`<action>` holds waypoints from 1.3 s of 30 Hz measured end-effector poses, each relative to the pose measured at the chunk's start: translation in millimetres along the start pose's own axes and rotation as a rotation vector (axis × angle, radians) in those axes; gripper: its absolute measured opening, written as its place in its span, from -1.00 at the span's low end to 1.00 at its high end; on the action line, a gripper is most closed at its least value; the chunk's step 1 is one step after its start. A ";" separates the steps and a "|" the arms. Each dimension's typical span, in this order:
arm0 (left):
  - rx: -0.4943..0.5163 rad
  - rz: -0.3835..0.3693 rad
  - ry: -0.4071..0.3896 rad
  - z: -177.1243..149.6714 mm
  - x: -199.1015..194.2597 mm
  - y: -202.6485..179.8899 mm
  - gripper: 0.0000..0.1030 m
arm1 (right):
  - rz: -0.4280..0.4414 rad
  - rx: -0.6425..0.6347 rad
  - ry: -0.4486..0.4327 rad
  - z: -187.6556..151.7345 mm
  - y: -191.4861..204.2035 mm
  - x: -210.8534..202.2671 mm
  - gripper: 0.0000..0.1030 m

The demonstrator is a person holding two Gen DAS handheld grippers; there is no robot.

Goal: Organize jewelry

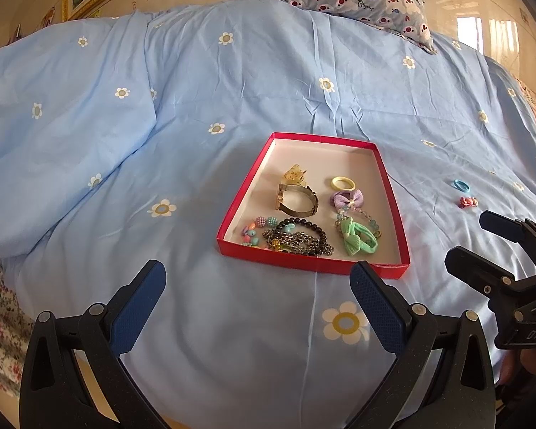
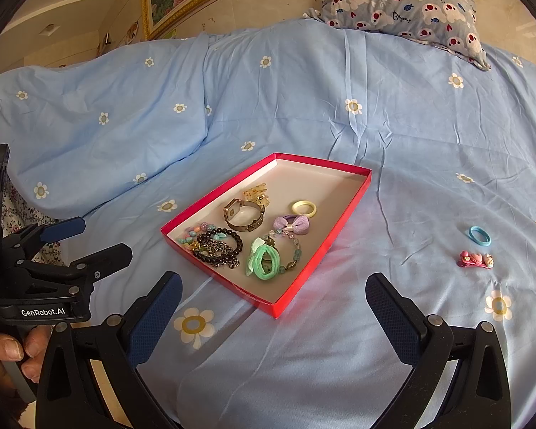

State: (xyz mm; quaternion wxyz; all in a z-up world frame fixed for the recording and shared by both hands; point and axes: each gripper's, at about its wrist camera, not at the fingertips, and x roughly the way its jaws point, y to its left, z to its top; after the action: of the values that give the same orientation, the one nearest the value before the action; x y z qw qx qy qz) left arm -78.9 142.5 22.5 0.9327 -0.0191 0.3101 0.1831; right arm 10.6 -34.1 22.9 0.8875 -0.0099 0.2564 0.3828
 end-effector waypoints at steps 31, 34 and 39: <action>0.000 -0.003 0.015 -0.9 5.1 0.2 1.00 | 0.002 0.001 0.002 0.8 -0.7 0.5 1.00; 0.001 -0.002 0.014 -1.2 4.8 0.1 1.00 | 0.000 0.000 0.001 0.8 -0.5 0.3 1.00; -0.001 -0.003 0.014 -1.0 4.8 0.2 1.00 | -0.001 0.001 0.002 0.8 -0.3 0.3 1.00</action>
State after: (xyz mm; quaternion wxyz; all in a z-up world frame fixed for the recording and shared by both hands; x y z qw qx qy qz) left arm -76.0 144.1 18.9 0.9307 -0.0210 0.3167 0.1818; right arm 11.3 -34.0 23.4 0.8873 -0.0101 0.2574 0.3825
